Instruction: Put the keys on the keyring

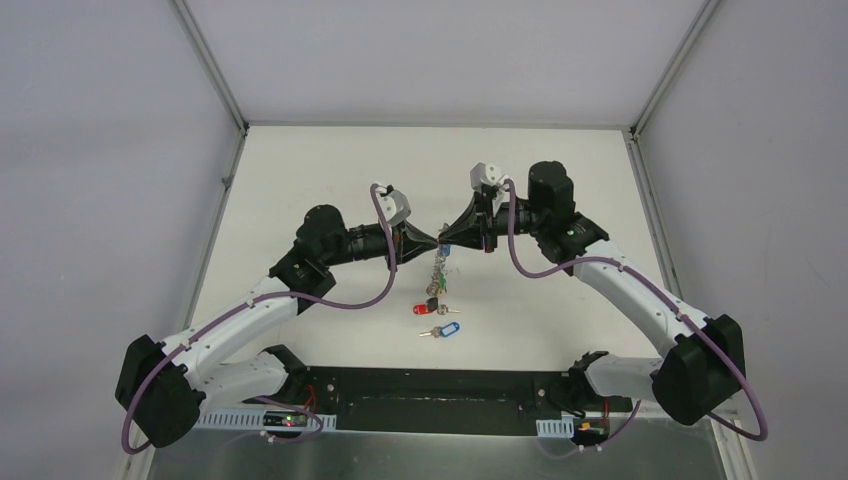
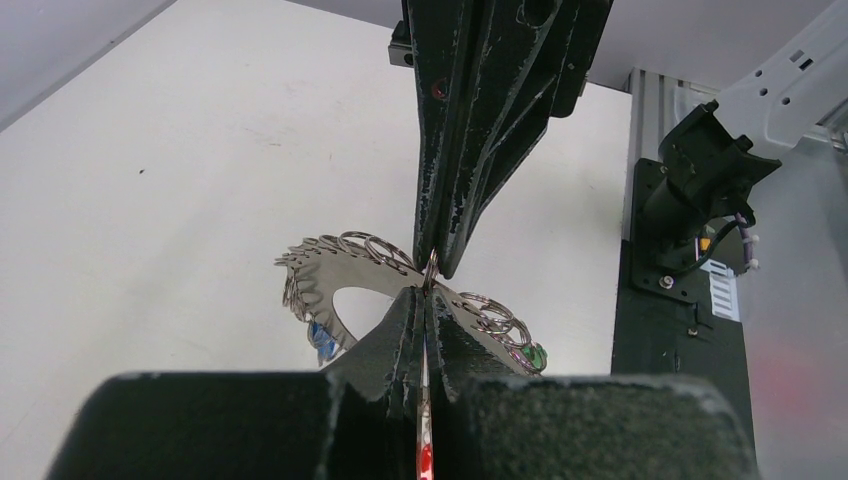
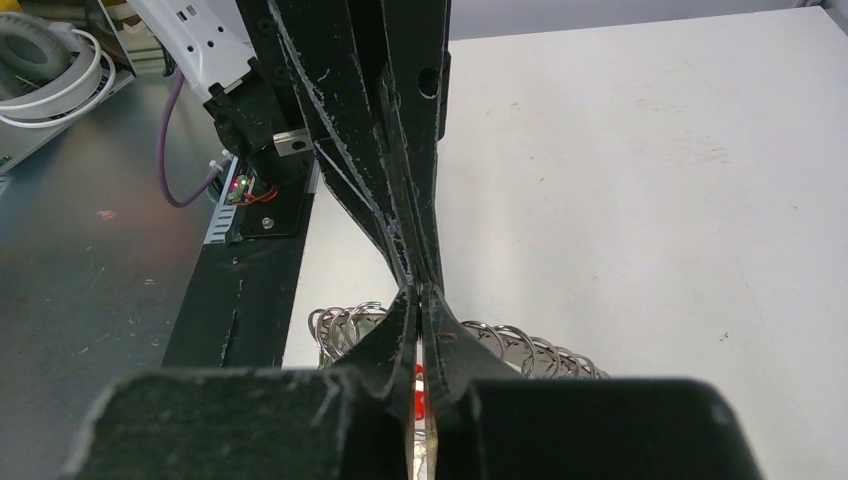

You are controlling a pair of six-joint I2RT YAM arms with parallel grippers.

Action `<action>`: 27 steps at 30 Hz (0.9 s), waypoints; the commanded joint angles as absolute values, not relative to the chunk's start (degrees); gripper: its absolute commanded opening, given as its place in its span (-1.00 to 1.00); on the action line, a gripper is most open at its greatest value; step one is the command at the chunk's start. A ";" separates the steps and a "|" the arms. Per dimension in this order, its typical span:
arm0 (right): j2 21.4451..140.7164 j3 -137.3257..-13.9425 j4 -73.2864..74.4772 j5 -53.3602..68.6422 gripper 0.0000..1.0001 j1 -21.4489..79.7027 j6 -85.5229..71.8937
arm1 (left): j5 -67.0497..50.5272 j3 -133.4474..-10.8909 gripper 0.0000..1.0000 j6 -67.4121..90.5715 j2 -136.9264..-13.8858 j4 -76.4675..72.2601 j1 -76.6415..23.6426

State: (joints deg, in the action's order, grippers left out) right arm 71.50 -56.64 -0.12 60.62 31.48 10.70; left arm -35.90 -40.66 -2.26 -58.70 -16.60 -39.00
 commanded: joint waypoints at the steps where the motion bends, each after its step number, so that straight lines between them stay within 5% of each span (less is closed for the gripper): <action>1: 70.47 -56.60 -0.26 59.18 -1.00 30.69 12.40 | -35.50 -41.57 -1.00 -1.86 -56.88 -20.76 -39.15; 8: 70.57 -56.90 0.97 59.80 -1.00 30.33 12.49 | -36.64 -41.70 -0.95 -2.13 -57.02 -21.01 -39.20; 11: 70.57 -57.19 0.92 60.63 -1.00 30.26 12.34 | -37.41 -41.88 -0.46 -2.19 -57.68 -20.84 -39.20; 13: 70.58 -57.30 0.88 60.78 -1.00 30.31 12.29 | -37.49 -41.96 -0.36 -2.43 -58.10 -20.79 -39.20; 23: 70.36 -57.87 0.88 62.83 -1.00 30.15 11.80 | -37.97 -44.50 -0.31 -5.11 -60.30 -16.77 -39.20; 27: 70.44 -58.07 0.88 64.16 -1.00 30.12 11.70 | -38.84 -45.53 -0.51 -5.26 -61.48 -15.92 -39.20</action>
State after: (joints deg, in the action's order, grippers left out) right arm 71.53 -56.53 3.46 60.88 30.46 11.14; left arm -36.58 -42.50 -3.92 -60.73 -15.66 -39.00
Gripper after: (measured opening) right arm 0.009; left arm 0.281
